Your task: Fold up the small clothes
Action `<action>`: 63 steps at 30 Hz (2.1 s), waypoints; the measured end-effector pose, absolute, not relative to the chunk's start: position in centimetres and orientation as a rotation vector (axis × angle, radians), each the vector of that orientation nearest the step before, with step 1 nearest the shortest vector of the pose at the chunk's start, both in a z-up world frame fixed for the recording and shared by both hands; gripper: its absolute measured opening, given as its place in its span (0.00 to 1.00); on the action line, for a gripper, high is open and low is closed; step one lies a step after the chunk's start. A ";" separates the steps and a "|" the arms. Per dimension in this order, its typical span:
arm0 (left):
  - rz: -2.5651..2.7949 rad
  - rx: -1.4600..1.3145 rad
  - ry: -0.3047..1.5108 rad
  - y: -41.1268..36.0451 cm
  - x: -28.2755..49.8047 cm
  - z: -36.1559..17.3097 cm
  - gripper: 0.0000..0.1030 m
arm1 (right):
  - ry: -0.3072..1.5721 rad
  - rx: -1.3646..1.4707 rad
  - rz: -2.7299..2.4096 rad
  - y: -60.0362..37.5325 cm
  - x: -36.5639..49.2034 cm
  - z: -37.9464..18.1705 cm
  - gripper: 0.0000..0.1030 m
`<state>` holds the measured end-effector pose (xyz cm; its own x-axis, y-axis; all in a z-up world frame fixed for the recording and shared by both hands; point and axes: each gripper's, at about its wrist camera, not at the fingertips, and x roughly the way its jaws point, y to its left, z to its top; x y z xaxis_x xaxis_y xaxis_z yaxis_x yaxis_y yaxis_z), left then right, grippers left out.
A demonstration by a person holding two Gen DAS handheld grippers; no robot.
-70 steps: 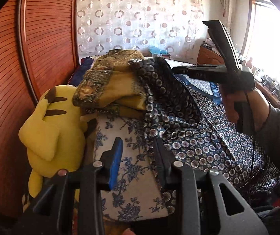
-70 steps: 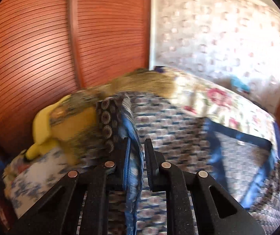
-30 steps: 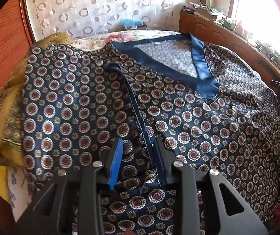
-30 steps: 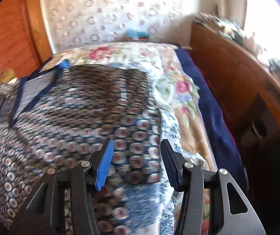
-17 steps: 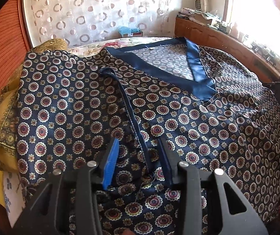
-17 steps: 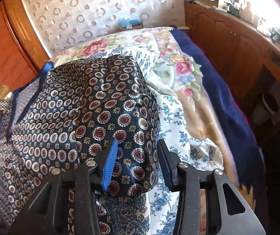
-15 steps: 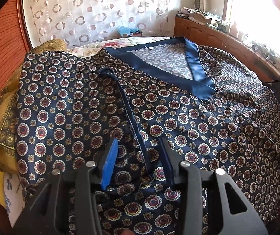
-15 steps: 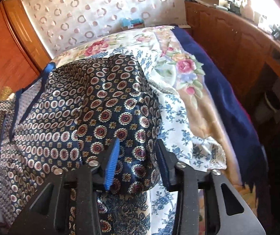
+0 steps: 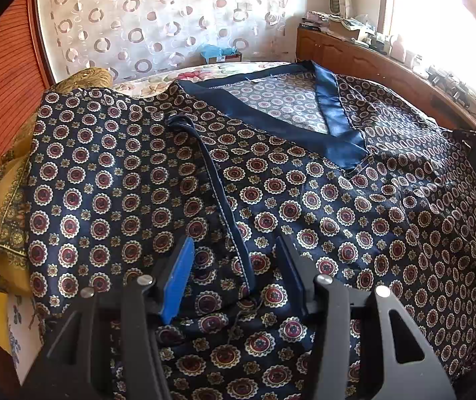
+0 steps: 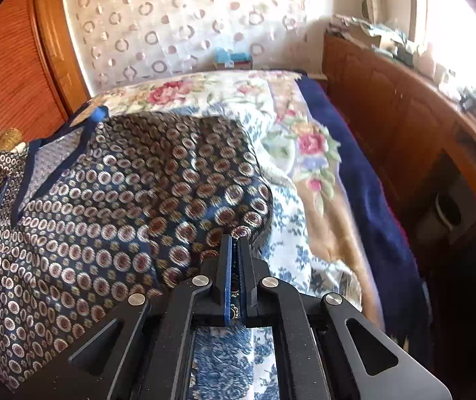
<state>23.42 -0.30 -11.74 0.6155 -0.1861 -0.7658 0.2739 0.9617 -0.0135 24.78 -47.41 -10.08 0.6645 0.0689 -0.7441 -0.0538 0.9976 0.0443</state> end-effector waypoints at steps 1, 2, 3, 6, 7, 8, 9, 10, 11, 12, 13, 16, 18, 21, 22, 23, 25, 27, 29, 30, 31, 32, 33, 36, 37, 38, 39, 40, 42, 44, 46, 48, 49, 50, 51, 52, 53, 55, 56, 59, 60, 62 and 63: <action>-0.265 0.109 0.869 -0.3 23.4 -11.8 0.49 | 0.828 0.012 0.073 -47.2 24.8 -9.7 0.00; -0.263 0.110 0.869 -0.4 23.5 -11.8 0.50 | 0.807 0.006 0.078 -46.8 24.7 -9.2 0.00; -0.264 0.109 0.869 -0.3 23.4 -11.8 0.50 | 0.797 0.004 0.084 -46.4 24.7 -8.9 0.00; -0.272 0.105 0.871 -0.2 23.4 -11.8 0.52 | 0.754 -0.006 0.118 -45.3 24.4 -7.4 0.00; -0.274 0.106 0.871 -0.3 23.4 -11.8 0.53 | 0.735 -0.015 0.137 -44.6 24.2 -6.8 0.00; -0.275 0.108 0.872 -0.3 23.4 -11.8 0.54 | 0.721 -0.021 0.156 -43.9 24.0 -6.3 0.00; -0.276 0.110 0.872 -0.4 23.4 -11.8 0.55 | 0.714 -0.025 0.172 -43.5 24.3 -6.0 0.00; -0.277 0.112 0.872 -0.4 23.4 -11.8 0.56 | 0.700 -0.039 0.197 -42.5 24.1 -5.5 0.00; -0.279 0.113 0.873 -0.5 23.4 -11.8 0.57 | 0.693 -0.054 0.216 -41.6 24.1 -5.2 0.00; -0.282 0.114 0.874 -0.6 23.4 -11.8 0.58 | 0.690 -0.062 0.232 -40.9 24.0 -5.1 0.00; -0.286 0.116 0.875 -0.6 23.4 -11.8 0.60 | 0.687 -0.071 0.256 -40.0 23.9 -5.0 0.00; -0.306 0.121 0.880 -0.9 23.4 -11.9 0.68 | 0.697 -0.122 0.326 -36.8 23.5 -5.4 0.00; -0.318 0.132 0.886 -1.3 23.4 -12.0 0.75 | 0.712 -0.150 0.348 -35.6 23.3 -6.2 0.00; -0.323 0.128 0.887 -1.3 23.4 -11.9 0.76 | 0.768 -0.157 0.377 -34.3 23.4 -7.8 0.00; -0.323 0.130 0.887 -1.3 23.4 -11.9 0.76 | 0.775 -0.160 0.375 -34.3 23.3 -8.2 0.00; -0.322 0.133 0.887 -1.4 23.4 -11.9 0.76 | 0.778 -0.161 0.371 -34.3 23.3 -8.4 0.00; -0.322 0.133 0.888 -1.4 23.4 -11.8 0.77 | 0.763 -0.136 0.360 -35.0 23.0 -8.1 0.00; -0.319 0.136 0.888 -1.5 23.4 -11.8 0.77 | 0.740 -0.114 0.335 -36.2 22.6 -7.4 0.00; -0.317 0.135 0.888 -1.5 23.4 -11.8 0.77 | 0.723 -0.104 0.281 -37.6 22.5 -6.6 0.15; -0.316 0.134 0.888 -1.7 23.5 -11.9 0.77 | 0.714 -0.101 0.255 -38.3 22.6 -6.3 0.22; -0.312 0.131 0.888 -1.7 23.5 -11.9 0.77 | 0.704 -0.095 0.229 -39.3 22.7 -6.0 0.36; -0.309 0.129 0.889 -1.7 23.5 -11.9 0.77 | 0.698 -0.079 0.198 -40.5 22.9 -5.9 0.41; -0.304 0.128 0.889 -1.7 23.5 -11.9 0.77 | 0.703 -0.059 0.170 -41.5 23.2 -6.0 0.41; -0.309 0.129 0.895 -1.6 23.3 -11.8 0.77 | 0.756 -0.002 0.094 -44.7 24.3 -7.3 0.42; -0.303 0.118 0.895 -1.5 23.1 -11.7 0.77 | 0.780 0.016 0.080 -45.5 24.6 -7.9 0.41; -0.310 0.099 0.885 -1.3 22.8 -11.5 0.77 | 0.809 0.037 0.071 -46.2 25.0 -8.7 0.41; -0.320 0.081 0.872 -1.1 22.4 -11.1 0.77 | 0.830 0.056 0.065 -46.7 25.3 -9.3 0.41; -0.324 0.067 0.852 -0.9 22.0 -10.6 0.77 | 0.853 0.074 0.060 -47.1 25.7 -9.9 0.41; -0.326 0.060 0.812 -0.8 21.0 -9.4 0.77 | 0.886 0.087 0.043 -47.5 26.1 -11.0 0.41; -0.326 0.057 0.781 -0.9 20.0 -8.2 0.77 | 0.907 0.078 0.044 -47.3 26.6 -11.7 0.41; -0.347 0.044 0.752 -1.1 19.0 -7.0 0.77 | 0.925 0.063 0.046 -47.1 27.2 -12.2 0.41; -0.361 0.024 0.725 -1.1 18.0 -5.9 0.77 | 0.921 0.066 0.051 -47.0 27.4 -12.3 0.41; -0.364 0.015 0.714 -1.0 17.6 -5.5 0.77 | 0.923 0.075 0.052 -47.2 27.7 -12.3 0.37; -0.366 0.009 0.706 -1.0 17.2 -5.3 0.77 | 0.923 0.088 0.055 -47.3 27.9 -12.3 0.27; -0.369 0.004 0.698 -0.9 16.9 -5.0 0.77 | 0.920 0.083 0.045 -47.4 28.0 -12.1 0.23; -0.371 0.002 0.692 -0.9 16.6 -4.8 0.77 | 0.914 0.062 0.029 -47.3 28.1 -12.0 0.13; -0.367 0.003 0.687 -1.0 16.4 -4.7 0.77 | 0.905 0.034 0.011 -47.2 28.2 -11.9 0.04; -0.357 0.009 0.680 -1.0 16.0 -4.6 0.77 | 0.867 0.022 0.019 -47.3 28.0 -11.3 0.02; -0.352 0.011 0.682 -0.9 15.9 -4.7 0.77 | 0.841 0.016 0.023 -47.2 27.8 -10.8 0.01; -0.349 0.007 0.687 -0.5 15.6 -4.9 0.77 | 0.775 0.026 0.054 -46.5 27.5 -8.8 0.01; -0.348 0.008 0.688 -0.4 15.5 -5.0 0.77 | 0.758 0.028 0.072 -46.2 27.4 -8.2 0.01; -0.341 0.009 0.686 -0.2 15.4 -5.0 0.77 | 0.722 0.016 0.126 -44.7 27.3 -6.8 0.00; -0.339 0.007 0.683 -0.1 15.4 -5.0 0.77 | 0.711 0.003 0.146 -43.8 27.3 -6.3 0.00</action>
<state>15.36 -0.09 -4.95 0.7233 -0.3051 -0.6195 0.3095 0.9452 -0.1040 27.31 -43.77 -6.26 0.7477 0.1349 -0.6502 -0.1326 0.9898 0.0530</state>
